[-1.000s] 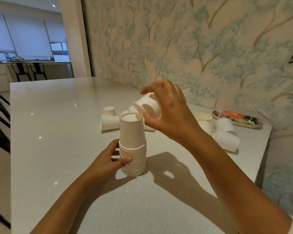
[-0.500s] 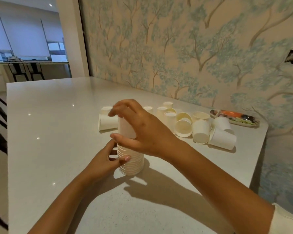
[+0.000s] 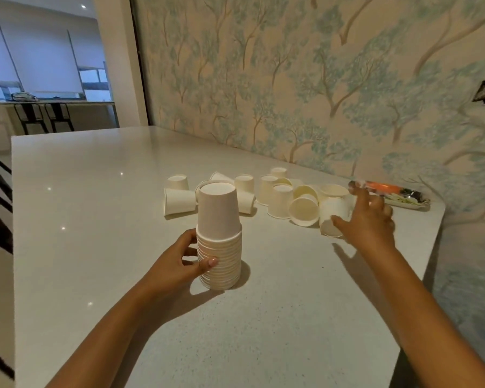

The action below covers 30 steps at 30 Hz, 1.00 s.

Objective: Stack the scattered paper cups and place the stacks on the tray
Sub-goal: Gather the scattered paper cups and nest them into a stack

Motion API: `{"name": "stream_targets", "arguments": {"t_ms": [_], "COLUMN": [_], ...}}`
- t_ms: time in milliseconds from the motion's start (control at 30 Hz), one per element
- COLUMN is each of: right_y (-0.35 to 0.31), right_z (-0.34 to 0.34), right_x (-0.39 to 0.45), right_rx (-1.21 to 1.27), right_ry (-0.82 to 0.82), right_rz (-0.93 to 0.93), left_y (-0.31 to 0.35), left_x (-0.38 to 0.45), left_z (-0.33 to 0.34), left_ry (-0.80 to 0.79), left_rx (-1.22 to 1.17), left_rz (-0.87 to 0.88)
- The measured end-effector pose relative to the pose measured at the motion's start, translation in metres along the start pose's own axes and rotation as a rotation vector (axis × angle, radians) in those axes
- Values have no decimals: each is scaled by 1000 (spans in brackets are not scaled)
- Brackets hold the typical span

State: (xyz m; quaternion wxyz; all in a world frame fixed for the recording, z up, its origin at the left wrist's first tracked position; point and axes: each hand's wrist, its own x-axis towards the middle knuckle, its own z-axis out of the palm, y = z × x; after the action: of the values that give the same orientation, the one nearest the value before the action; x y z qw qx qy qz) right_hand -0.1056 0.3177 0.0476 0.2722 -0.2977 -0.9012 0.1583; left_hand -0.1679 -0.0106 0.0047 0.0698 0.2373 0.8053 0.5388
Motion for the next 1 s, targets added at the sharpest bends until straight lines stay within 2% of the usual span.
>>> {"name": "stream_targets", "arguments": {"t_ms": [100,200,333,533,667,867,1000], "right_y": [29,44,51,33,-11,-83,-120], "right_z": [-1,2,5,-15,-32,-57,-61], "right_x": [10,10,1,-7,-19,-46,-61], "right_rx": [-114,-118,-93,-45,51,597,742], "right_ry": [-132,-236,-186,-248,-159,-236,-193], "right_rz": [127,144,54,15,-213,-485,-629], "left_y": [-2,-4,-3,0,8,18,20], "left_x": [1,3,2,-1,-5,-11,-12], "left_z": [0,-1,-1,1,3,3,2], "left_ry": [-1,-7,-18,-4,-3,-7,-17], "left_rx": [2,30,19,20,17,20,45], "left_rz": [-13,-3,-22,-37,-46,-40,-29]}}
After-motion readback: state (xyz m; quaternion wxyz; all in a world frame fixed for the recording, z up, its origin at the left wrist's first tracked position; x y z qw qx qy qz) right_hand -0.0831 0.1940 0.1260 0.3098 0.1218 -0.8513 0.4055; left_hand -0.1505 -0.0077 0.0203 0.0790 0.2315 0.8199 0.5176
